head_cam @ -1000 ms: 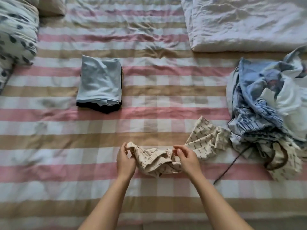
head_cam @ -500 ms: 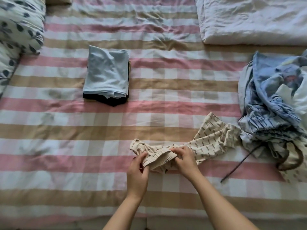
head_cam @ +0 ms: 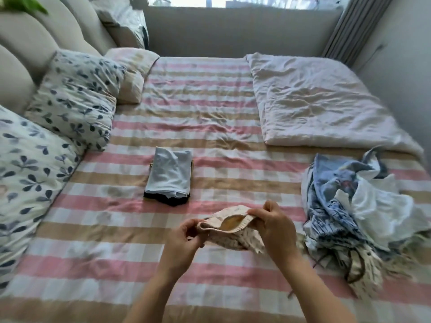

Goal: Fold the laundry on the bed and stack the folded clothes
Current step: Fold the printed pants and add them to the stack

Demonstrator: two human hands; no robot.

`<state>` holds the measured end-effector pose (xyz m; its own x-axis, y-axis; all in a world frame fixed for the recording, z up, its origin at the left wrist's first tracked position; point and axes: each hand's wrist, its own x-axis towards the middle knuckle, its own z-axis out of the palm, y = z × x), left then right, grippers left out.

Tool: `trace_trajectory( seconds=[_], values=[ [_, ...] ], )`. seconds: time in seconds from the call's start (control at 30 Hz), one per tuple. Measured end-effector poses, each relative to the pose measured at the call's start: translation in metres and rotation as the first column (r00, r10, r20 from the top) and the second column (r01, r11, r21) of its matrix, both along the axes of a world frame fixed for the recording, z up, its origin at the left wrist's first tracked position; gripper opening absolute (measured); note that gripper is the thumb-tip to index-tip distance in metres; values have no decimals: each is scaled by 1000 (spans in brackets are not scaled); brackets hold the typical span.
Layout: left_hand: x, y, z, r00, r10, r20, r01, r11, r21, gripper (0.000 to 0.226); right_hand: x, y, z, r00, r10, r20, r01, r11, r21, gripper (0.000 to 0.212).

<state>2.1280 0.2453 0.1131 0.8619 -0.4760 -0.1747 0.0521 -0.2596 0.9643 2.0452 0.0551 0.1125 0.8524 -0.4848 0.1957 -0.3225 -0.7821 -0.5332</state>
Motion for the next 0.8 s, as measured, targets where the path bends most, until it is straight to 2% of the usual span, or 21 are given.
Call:
trace_trajectory(
  seconds=[0.1, 0.17, 0.27, 0.43, 0.5, 0.57, 0.67, 0.73, 0.8],
  values=[
    [10, -10, 36, 982, 59, 180, -62, 998, 12, 14, 8, -12, 41, 999, 27, 18, -26, 999, -31, 18],
    [16, -16, 59, 981, 87, 175, -73, 994, -81, 12, 14, -22, 62, 999, 48, 16, -47, 997, -59, 16],
    [20, -24, 87, 999, 26, 23, -21, 978, -209, 15, 23, -36, 82, 998, 54, 23, -51, 994, -97, 11],
    [14, -49, 96, 943, 114, -313, -174, 969, -173, 12, 24, -37, 92, 991, 3, -136, -10, 998, -54, 32],
    [8, -60, 94, 912, 145, -383, -231, 955, -187, 12, 20, -28, 94, 1000, 1, -13, 0, 997, 71, 31],
    [2, -68, 92, 907, 152, -393, -249, 946, -209, 14, 16, -15, 97, 993, 21, 119, -53, 960, 274, 19],
    [-4, -80, 93, 928, 117, -354, -204, 954, -221, 14, 14, 3, 99, 984, 95, 153, -161, 843, 513, 20],
    [-6, -88, 96, 939, 68, -336, -155, 959, -239, 23, 17, 9, 98, 983, 58, 173, -155, 770, 620, 31],
    [-5, -93, 102, 935, -19, -353, -91, 952, -292, 33, 20, 9, 99, 984, -14, 179, -111, 739, 665, 34]
  ],
)
